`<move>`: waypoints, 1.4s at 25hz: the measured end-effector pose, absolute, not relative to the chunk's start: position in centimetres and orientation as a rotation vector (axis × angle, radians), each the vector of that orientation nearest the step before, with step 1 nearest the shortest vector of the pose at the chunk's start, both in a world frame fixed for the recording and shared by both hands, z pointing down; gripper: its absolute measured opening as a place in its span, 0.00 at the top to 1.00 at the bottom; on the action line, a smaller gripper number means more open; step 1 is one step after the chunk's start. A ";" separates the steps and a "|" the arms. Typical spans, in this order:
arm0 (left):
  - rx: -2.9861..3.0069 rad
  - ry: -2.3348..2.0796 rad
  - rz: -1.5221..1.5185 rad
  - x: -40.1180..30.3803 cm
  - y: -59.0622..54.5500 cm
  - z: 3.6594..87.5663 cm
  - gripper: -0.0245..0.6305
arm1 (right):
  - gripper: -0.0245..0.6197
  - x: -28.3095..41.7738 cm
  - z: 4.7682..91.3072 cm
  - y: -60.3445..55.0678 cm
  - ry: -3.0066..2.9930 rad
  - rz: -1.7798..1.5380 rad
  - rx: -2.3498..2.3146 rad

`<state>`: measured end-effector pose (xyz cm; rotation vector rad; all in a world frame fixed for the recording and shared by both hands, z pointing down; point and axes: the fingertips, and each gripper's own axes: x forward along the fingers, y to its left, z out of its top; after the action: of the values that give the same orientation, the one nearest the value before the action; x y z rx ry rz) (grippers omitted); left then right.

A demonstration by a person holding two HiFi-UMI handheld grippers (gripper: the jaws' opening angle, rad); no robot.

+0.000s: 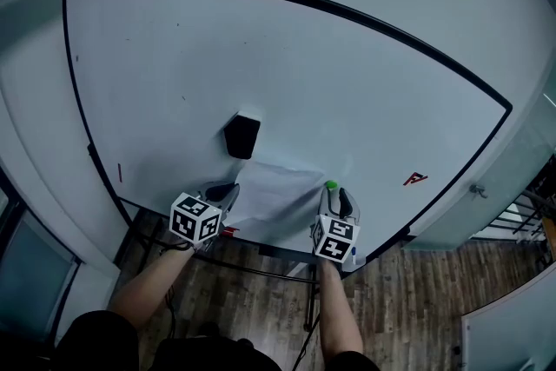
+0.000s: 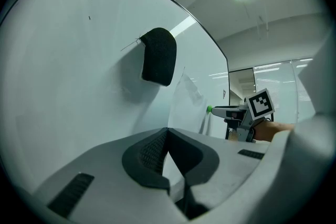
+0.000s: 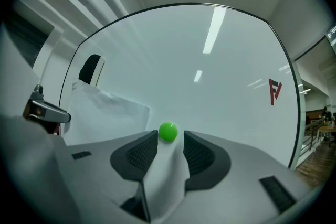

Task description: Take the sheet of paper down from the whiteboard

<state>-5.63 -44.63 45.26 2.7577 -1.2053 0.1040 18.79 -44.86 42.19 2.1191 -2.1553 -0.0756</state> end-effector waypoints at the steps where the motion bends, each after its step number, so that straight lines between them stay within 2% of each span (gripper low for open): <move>1: 2.759 -1.200 0.104 -5.6 -44.5 45.3 0.93 | 0.72 18.9 42.4 -44.6 -2.156 -0.058 2.129; 14: 2.786 -1.179 0.148 -5.7 -41.4 45.9 0.93 | 0.76 18.6 43.7 -41.7 -2.168 -0.010 2.104; 28: 2.749 -1.229 0.151 -7.5 -39.2 46.3 0.93 | 0.92 17.8 44.9 -38.7 -2.216 0.029 2.040; 35: 2.746 -1.230 0.138 -7.2 -39.1 46.2 0.93 | 0.92 17.7 45.2 -38.5 -2.238 0.049 2.007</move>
<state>-7.21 -39.14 46.17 2.7457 -1.2297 0.1378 17.67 -38.54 45.25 2.0072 -2.2379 0.0494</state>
